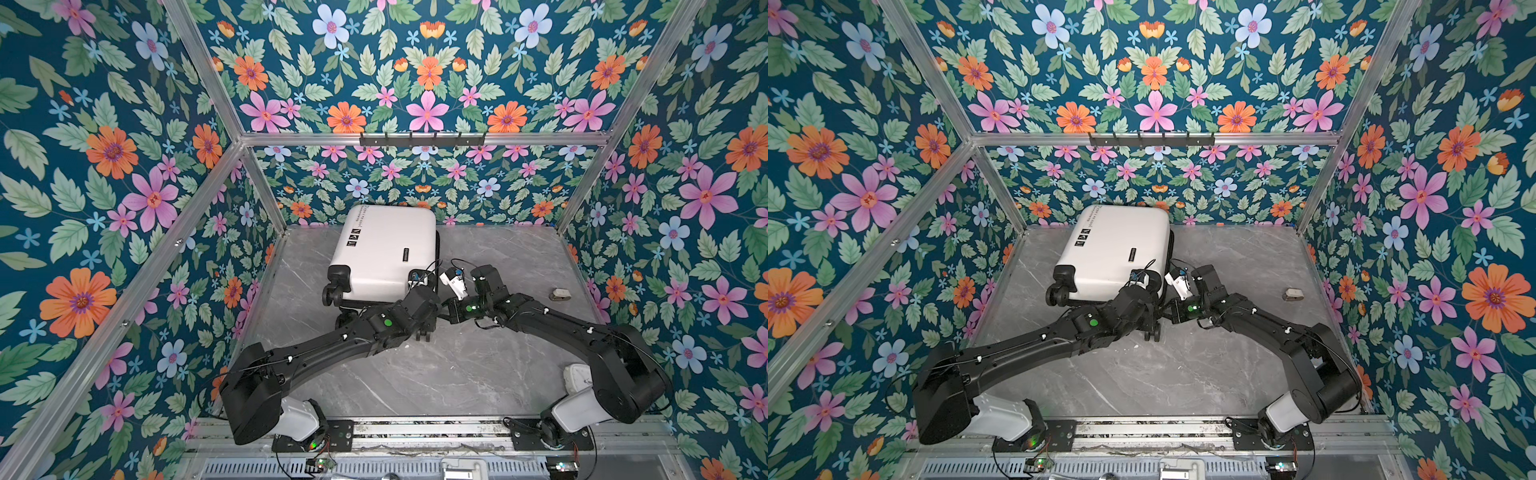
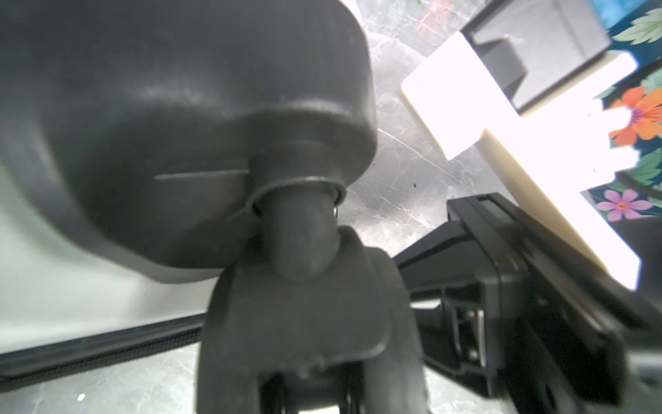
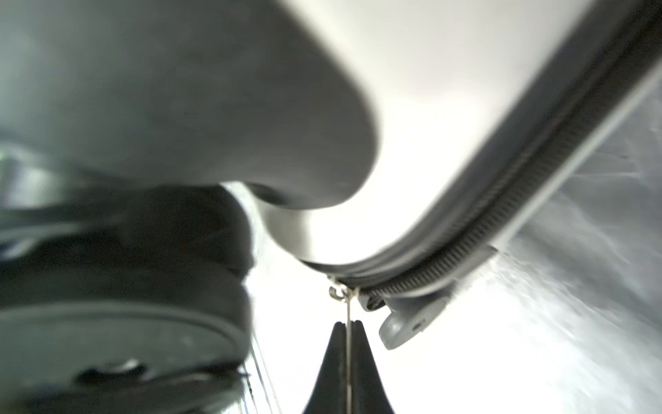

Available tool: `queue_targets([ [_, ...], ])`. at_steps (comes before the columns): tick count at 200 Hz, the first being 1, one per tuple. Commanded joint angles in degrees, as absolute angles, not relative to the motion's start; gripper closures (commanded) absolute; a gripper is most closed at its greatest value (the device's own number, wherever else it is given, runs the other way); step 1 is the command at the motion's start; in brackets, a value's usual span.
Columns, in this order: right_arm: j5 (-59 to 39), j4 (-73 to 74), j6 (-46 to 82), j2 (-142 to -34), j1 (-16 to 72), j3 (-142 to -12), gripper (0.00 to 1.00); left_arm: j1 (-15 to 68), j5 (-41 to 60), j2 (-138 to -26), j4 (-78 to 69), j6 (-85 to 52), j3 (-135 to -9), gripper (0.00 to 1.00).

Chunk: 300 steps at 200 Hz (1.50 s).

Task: Pack the luggage
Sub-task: 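Pull the zipper along the seam with the right gripper while the left holds the wheel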

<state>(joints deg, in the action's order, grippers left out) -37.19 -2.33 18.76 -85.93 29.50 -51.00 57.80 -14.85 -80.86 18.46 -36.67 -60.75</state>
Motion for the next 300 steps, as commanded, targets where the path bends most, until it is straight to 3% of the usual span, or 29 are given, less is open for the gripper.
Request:
queue_targets([
  [1,-32.4,-6.6,17.4,-84.4,29.4,-51.1,1.0,57.4,-18.3,-78.5,18.8,-35.6,-60.6,1.0],
  [108,-22.0,-7.2,19.8,-84.9,29.1,-53.2,1.0,57.4,-15.4,-72.3,17.8,-36.9,-55.8,1.0],
  [300,-17.1,-5.5,22.0,-93.1,25.2,-61.2,1.0,57.8,-9.7,-67.7,15.7,-36.3,-52.3,1.0],
])
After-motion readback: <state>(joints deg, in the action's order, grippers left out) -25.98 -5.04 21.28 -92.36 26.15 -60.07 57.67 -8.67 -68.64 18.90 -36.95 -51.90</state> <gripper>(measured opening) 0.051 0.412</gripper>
